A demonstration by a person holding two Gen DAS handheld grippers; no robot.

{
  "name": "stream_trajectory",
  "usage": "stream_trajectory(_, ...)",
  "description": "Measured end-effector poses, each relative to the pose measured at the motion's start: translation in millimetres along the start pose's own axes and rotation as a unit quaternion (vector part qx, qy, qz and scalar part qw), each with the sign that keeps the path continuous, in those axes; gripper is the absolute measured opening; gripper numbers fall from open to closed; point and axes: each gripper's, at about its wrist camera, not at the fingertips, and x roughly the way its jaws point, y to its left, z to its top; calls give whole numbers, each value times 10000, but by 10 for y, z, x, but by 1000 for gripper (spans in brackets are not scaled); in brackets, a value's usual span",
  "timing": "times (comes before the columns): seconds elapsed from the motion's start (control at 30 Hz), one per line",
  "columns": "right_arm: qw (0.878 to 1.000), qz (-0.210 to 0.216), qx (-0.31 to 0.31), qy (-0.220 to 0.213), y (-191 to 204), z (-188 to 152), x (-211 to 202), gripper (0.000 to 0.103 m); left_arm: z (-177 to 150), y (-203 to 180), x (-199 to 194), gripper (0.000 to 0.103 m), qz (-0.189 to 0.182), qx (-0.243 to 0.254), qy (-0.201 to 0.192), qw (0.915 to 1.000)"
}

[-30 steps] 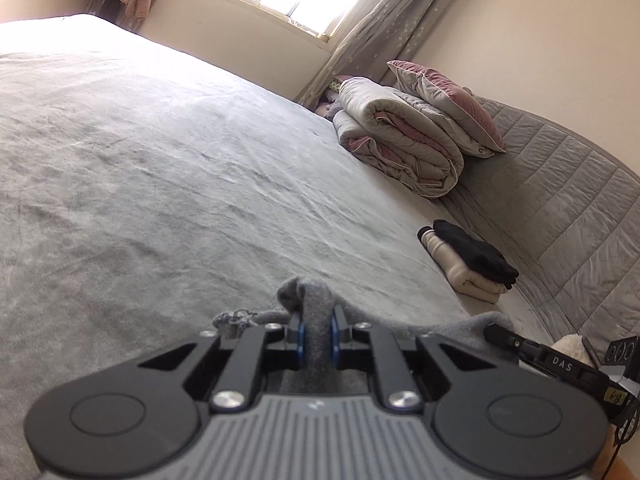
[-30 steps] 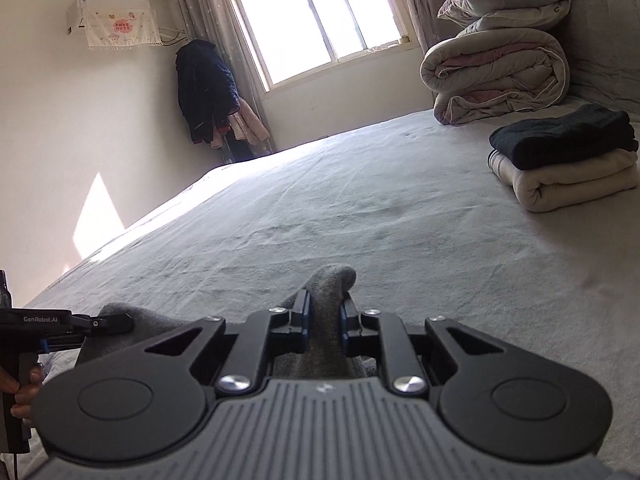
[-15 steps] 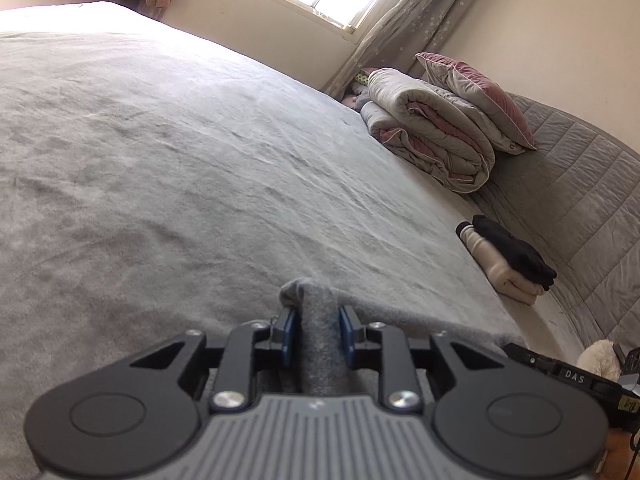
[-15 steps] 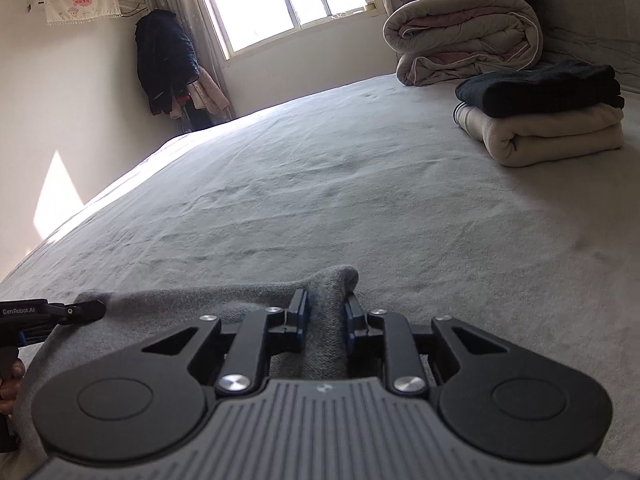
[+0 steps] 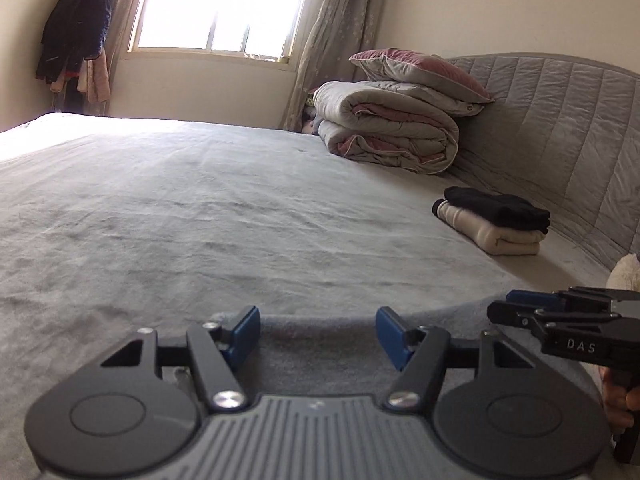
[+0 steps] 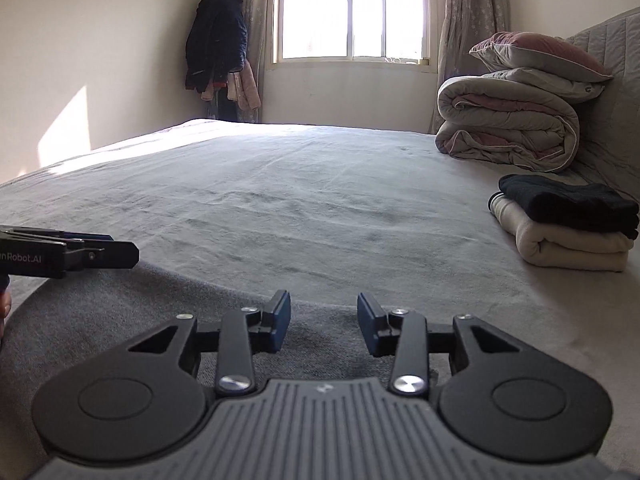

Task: Fold clothes
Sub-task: 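Lower the fold onto the sweater, press flat and open both grippers, then grasp the side edge of the folded sweater with both grippers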

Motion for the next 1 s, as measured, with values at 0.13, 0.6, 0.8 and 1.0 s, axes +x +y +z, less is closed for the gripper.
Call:
stream_trajectory(0.13,9990,-37,253,363,-168,-76,144,40,-50,106,78,64,34,-160,182,9997)
stream_trajectory(0.6,9997,137,-213,-11,143,-56,-366,64,-107,-149,-385,91,-208,80,-32,9997)
stream_trajectory(0.8,9958,553,-694,225,319,-292,-481,69,-307,-180,-578,95,-600,344,74,9976)
stream_trajectory(1.0,9973,701,-193,113,20,-425,-712,72,-471,9,-829,98,-882,173,208,9957)
